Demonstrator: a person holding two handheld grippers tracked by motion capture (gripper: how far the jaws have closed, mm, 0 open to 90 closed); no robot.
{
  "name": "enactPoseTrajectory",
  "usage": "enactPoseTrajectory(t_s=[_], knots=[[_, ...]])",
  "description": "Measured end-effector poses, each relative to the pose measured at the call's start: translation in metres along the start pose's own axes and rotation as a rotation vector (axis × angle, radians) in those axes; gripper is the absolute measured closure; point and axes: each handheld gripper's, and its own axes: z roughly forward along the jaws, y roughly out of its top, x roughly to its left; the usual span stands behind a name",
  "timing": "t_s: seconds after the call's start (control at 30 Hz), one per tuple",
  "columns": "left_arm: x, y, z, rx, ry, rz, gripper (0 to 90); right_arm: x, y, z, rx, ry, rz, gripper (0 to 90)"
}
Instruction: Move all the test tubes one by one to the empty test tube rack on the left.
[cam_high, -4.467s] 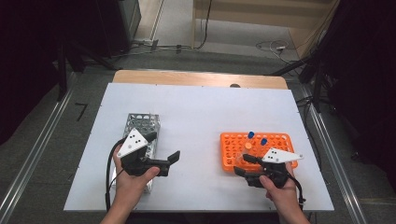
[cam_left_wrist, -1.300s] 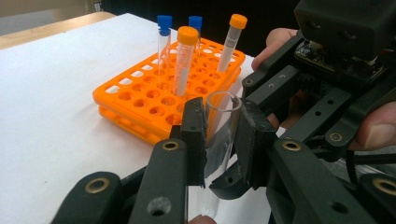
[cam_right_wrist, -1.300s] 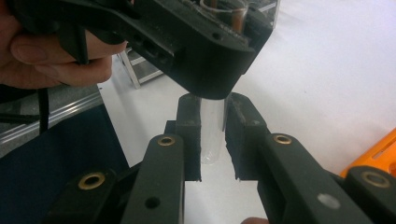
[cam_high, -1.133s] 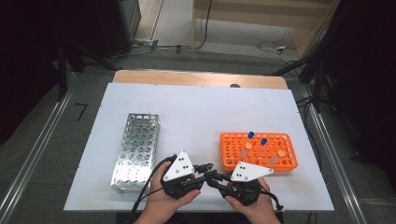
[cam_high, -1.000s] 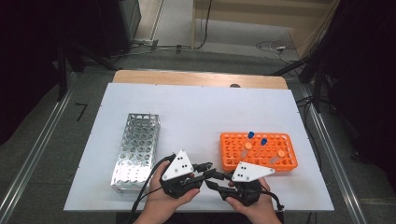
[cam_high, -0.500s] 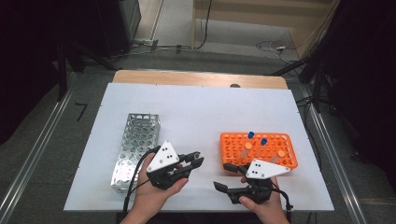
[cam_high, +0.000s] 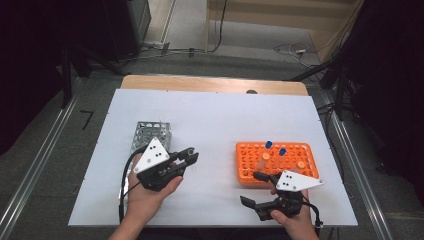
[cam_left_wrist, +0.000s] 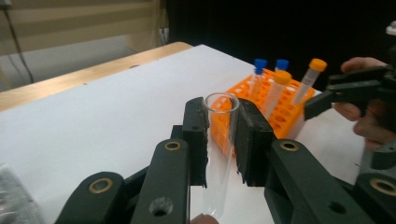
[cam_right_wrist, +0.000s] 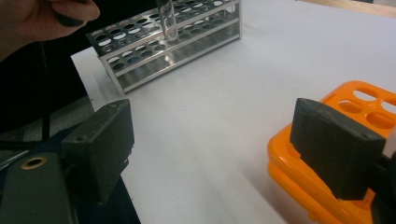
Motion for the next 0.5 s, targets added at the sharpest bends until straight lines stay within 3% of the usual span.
enactPoseTrajectory(t_s=[0.23,0.5], knots=[[0.021,0.009,-0.01,-0.014,0.066,-0.001,76.0,-0.006,-0.003,-0.005,0.0,0.006,0.011,0.0],[0.045,0.018,-0.017,-0.036,0.133,-0.006,76.0,-0.008,-0.004,-0.006,0.009,0.007,0.022,0.0]])
